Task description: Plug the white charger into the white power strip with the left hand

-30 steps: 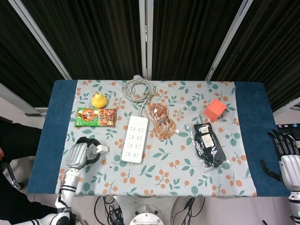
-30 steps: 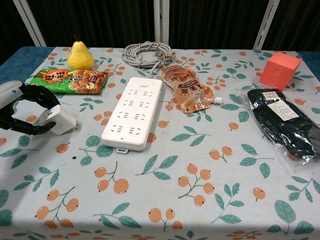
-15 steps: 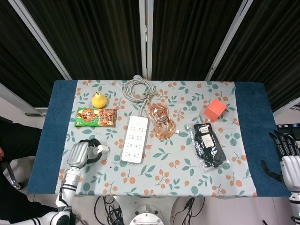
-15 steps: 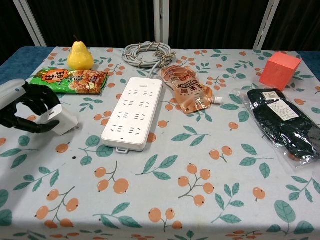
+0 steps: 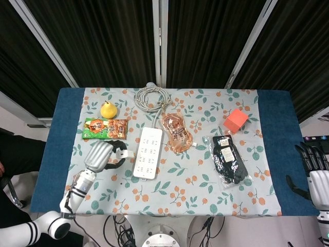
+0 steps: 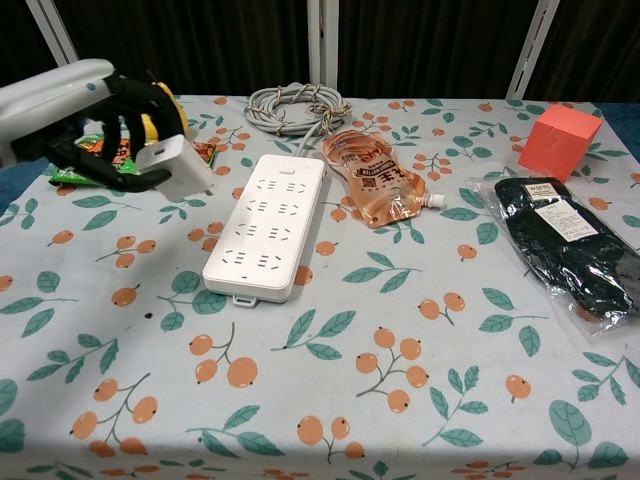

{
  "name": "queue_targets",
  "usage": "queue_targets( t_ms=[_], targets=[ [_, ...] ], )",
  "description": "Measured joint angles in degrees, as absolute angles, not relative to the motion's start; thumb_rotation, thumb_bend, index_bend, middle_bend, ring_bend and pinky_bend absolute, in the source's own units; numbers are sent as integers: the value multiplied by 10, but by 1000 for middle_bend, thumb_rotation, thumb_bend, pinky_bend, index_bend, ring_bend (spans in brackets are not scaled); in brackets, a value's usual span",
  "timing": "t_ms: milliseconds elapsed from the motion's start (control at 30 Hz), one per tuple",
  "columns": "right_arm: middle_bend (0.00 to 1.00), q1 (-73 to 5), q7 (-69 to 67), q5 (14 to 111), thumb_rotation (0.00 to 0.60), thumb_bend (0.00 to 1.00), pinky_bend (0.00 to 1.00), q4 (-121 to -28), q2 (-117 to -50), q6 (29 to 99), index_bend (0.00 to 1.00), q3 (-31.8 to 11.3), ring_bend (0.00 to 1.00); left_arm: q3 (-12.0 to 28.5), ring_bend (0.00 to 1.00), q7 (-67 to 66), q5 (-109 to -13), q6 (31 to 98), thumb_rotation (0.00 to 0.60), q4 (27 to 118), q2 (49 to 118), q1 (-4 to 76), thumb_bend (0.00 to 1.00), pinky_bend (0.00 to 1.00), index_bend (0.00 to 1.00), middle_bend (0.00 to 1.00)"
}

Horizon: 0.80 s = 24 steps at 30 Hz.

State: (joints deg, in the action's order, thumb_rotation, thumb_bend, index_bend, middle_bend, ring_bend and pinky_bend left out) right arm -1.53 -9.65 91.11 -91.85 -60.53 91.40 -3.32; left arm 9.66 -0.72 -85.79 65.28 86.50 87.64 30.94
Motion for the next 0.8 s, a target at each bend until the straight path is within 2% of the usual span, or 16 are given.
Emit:
queue_targets(
  t_ms=[333,800],
  targets=[
    [0,-17,-92,904,600,273,0,-920,-607,906,0,-34,0,107,542,-77,-827,543,600,896,857,384,560,661,633,721],
    [0,-16,-97,899,600,273,0,-915,-609,906,0,-34,0,110,541,-159,-739,478,600,919,837,438,556,656,633,721]
  ],
)
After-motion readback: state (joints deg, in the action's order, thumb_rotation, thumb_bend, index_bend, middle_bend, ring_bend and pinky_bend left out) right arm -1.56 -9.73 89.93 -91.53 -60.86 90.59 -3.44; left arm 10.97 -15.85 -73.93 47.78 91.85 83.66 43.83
